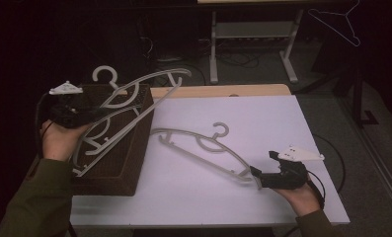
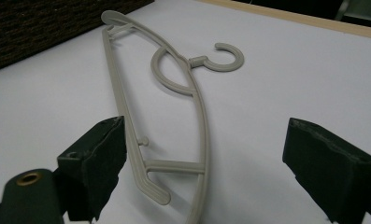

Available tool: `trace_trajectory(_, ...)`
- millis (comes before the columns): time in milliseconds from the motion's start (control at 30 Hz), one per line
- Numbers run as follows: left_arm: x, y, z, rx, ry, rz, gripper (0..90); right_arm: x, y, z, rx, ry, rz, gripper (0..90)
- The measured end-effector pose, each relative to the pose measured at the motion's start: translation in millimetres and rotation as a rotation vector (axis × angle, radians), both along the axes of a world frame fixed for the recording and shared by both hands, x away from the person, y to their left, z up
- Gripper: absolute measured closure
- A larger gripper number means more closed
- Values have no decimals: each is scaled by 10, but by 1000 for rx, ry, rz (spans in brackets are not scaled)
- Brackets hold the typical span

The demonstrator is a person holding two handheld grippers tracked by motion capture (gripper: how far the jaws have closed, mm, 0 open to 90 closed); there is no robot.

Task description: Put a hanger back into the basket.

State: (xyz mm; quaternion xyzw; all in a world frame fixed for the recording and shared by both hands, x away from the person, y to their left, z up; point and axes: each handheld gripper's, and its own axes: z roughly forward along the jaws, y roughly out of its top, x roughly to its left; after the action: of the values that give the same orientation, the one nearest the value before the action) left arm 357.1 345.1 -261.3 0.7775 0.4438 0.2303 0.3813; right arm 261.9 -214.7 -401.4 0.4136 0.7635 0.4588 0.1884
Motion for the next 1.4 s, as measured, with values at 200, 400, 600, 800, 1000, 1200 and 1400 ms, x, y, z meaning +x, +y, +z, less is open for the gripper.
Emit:
trace_trajectory(200,9,383,-64,4,-5,70,822,7,-5,-16,3,0,-4,125)
trace_trajectory(400,38,651,-137,24,-8,117,822,12,-5,-21,0,-6,-3,118)
trace_trajectory(600,67,856,-205,41,-8,153,822,19,-1,-27,-7,-13,0,77)
trace_trajectory(800,72,978,-298,74,8,162,822,26,1,-35,-6,-13,-1,75)
trace_trajectory(1000,37,1071,-356,97,37,151,822,24,2,-39,-7,-7,-5,75)
trace_trajectory(1200,18,1093,-410,110,57,136,822,30,13,-47,-13,-9,-4,75)
trace_trajectory(1400,91,1058,-522,133,95,131,821,28,20,-45,-16,-9,-3,75)
